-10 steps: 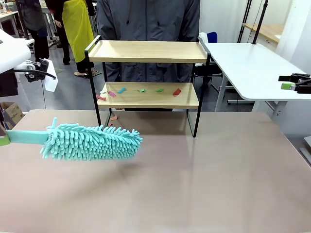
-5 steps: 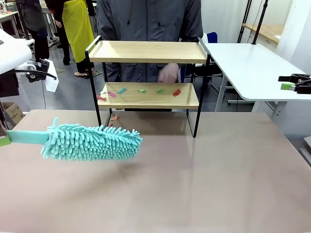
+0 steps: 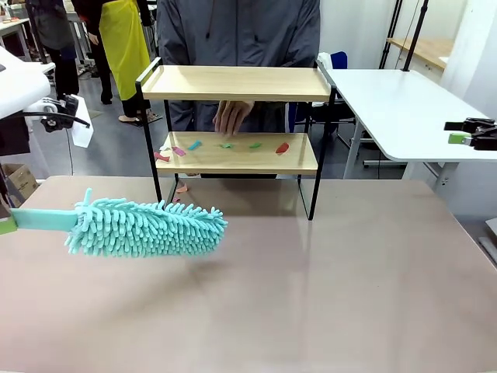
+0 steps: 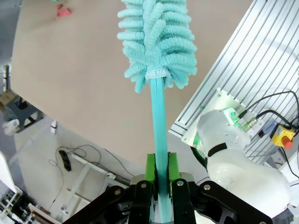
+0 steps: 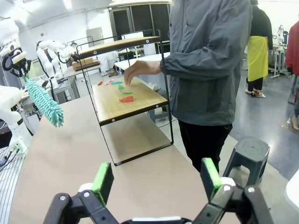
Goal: Clean the shelf.
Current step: Clean the specific section of the Shelf indicated by the human with the Duster.
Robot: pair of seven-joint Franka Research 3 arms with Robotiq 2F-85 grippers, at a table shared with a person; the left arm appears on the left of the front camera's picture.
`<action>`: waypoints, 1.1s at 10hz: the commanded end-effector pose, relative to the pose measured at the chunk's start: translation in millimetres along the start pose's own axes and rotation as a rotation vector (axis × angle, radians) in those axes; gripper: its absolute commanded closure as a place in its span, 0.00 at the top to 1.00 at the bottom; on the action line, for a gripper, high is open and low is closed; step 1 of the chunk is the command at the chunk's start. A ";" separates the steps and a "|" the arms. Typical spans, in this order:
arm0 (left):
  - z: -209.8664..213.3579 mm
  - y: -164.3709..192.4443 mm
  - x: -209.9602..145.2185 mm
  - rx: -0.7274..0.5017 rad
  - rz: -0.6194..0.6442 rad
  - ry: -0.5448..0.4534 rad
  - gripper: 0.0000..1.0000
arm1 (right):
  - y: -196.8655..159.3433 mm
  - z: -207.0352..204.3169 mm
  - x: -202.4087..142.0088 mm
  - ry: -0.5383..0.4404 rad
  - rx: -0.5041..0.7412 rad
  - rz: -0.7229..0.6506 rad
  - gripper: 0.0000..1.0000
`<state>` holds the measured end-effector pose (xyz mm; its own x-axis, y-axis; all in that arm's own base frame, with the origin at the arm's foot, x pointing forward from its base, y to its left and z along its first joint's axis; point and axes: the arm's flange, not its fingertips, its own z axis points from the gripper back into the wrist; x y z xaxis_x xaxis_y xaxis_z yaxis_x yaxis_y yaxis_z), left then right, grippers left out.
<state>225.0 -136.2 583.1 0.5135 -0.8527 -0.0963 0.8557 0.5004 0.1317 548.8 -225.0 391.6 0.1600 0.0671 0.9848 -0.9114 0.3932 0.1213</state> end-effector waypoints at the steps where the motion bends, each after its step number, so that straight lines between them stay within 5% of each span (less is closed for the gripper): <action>1: -0.5 -2.0 -2.0 0.010 0.014 0.001 0.13 | 0.4 -1.2 3.4 0.000 0.001 0.006 1.00; 11: -0.5 -2.0 -2.0 0.010 0.014 0.001 0.13 | 0.4 -1.2 3.4 0.000 0.001 0.006 1.00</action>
<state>225.0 -136.2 583.1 0.5135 -0.8527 -0.0963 0.8557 0.5004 0.1317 548.8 -225.0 391.6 0.1600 0.0671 0.9848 -0.9114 0.3932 0.1213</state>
